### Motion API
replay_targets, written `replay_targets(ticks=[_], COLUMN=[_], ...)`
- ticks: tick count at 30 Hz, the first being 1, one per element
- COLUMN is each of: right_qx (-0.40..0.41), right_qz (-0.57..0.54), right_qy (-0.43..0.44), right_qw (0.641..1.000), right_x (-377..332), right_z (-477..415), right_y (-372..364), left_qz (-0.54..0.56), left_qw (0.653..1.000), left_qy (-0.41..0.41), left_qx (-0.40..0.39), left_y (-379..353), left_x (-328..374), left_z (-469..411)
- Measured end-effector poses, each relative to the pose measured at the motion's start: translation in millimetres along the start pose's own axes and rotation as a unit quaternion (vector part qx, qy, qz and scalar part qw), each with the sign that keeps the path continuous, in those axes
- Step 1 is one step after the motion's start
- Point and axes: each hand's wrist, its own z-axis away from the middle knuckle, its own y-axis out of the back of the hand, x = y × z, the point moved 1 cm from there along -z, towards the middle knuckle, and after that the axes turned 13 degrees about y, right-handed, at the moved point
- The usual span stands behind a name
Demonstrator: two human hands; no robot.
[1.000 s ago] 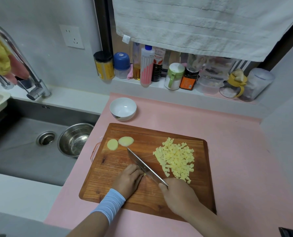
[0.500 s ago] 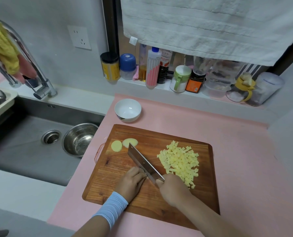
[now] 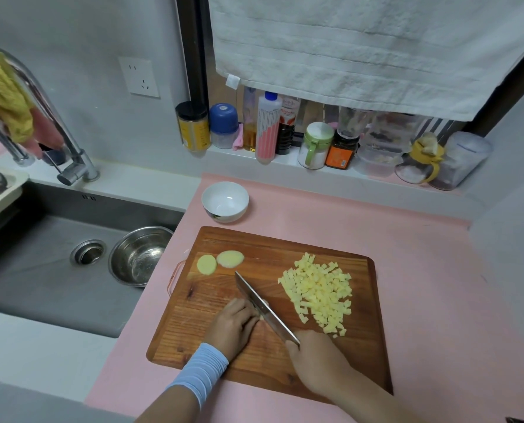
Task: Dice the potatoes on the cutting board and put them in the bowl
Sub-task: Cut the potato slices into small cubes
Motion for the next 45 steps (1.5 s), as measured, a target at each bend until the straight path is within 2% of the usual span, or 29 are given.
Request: replay_targets(ticks=[7,13,17,20,23,26,29,31,34,36,39,42,44,45], right_qx=[-0.021,0.016,0.068,0.093,0.11,0.128,0.142,0.151,0.141,0.133,0.134,0.13,0.106,0.088], right_qz=[0.04,-0.008,-0.017,0.005,0.045,0.083,0.11,0.142,0.223,0.269,0.287,0.301,0.325,0.34], right_qy=[-0.021,-0.014,-0.01,-0.003,0.008,0.027,0.054,0.08,0.115,0.137,0.167,0.2,0.22,0.223], right_qw=[0.999,1.0,0.997,0.996,0.993,0.988,0.982,0.975,0.958,0.944,0.934,0.923,0.914,0.909], right_x=[-6.3,-13.2,-7.4,-1.4,6.5,12.5,18.2,20.8,23.1,21.4,20.5,18.4,16.1,13.5], right_z=[11.6,4.1,0.8,2.6,5.2,7.3,7.5,8.6,10.5,10.3,7.7,4.6,1.9,1.9], right_y=[35.0,69.3,73.8,71.1,65.7,62.2,58.4,58.2,59.6,60.8,61.3,55.4,50.8,50.2], left_qz=[-0.005,-0.004,-0.058,-0.081,-0.077,-0.067,-0.033,0.03,0.092,0.104,0.141,0.112,0.06,0.042], left_qw=[0.999,0.987,0.974,0.969,0.972,0.974,0.966,0.95,0.901,0.885,0.904,0.918,0.9,0.889], left_qy=[0.028,0.131,0.098,0.081,0.104,0.162,0.222,0.301,0.417,0.441,0.402,0.343,0.306,0.293], left_qx=[-0.033,-0.096,-0.194,-0.217,-0.195,-0.142,-0.126,-0.076,0.081,0.109,0.033,-0.165,-0.304,-0.349], left_y=[0.0,14.5,18.0,14.2,5.9,-2.5,-0.8,10.3,46.5,75.0,103.3,108.8,97.9,89.4], left_x=[-2.8,-2.3,3.2,8.1,17.1,23.7,30.7,32.5,20.9,11.6,13.7,39.2,55.6,60.3], left_z=[-1.5,-24.4,-39.8,-43.2,-37.5,-26.5,-19.3,-19.8,-32.3,-47.5,-74.4,-91.4,-94.7,-94.8])
